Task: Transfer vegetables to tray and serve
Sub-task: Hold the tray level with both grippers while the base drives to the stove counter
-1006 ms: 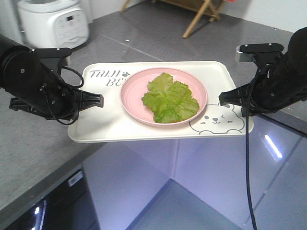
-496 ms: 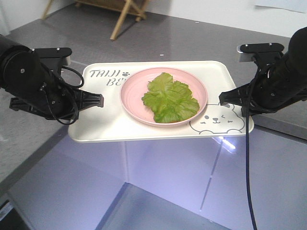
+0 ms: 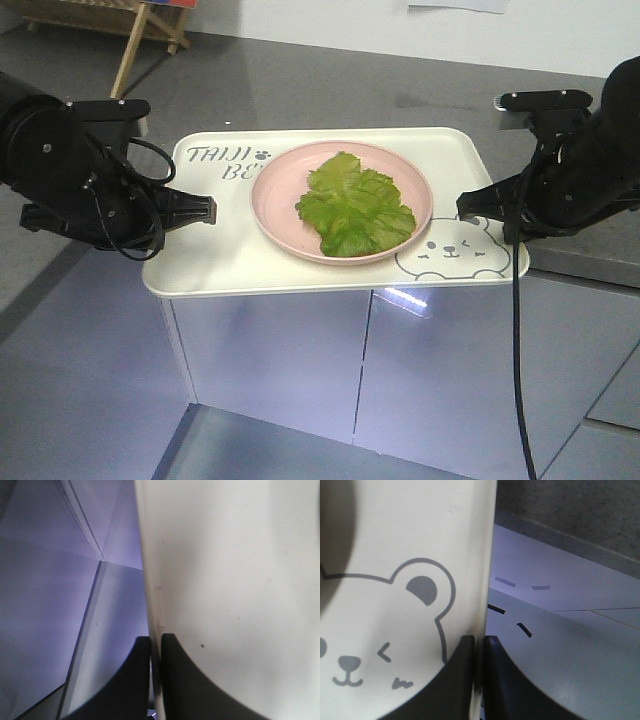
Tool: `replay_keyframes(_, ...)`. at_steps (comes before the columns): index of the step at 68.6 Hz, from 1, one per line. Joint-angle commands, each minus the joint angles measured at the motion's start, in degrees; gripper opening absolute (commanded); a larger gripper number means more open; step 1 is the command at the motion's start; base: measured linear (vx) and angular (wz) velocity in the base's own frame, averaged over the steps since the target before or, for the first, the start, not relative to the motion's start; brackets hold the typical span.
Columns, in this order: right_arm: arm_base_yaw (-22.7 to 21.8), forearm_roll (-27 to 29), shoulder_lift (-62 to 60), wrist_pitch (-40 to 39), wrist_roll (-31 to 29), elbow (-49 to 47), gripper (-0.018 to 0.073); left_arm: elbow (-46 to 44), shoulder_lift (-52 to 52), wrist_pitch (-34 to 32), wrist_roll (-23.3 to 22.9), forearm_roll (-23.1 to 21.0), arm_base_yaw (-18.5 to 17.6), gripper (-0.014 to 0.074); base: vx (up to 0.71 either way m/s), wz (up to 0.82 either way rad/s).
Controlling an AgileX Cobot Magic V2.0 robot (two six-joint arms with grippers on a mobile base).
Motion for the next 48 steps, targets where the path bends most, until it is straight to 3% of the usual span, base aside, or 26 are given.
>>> replay_keyframes(1,0.13,-0.62,-2.66,-3.23,-0.94,-1.80,-0.0007,-1.76,-2.90,-3.38,0.95,0.64,-0.46,-0.0008,0.05,-0.34)
replay_keyframes(48,0.13,-0.62,-2.66,-3.17,-0.94,-1.80,-0.0007,-1.76,-2.90,-3.38,0.95,0.64,-0.46,-0.0008,0.06,-0.29)
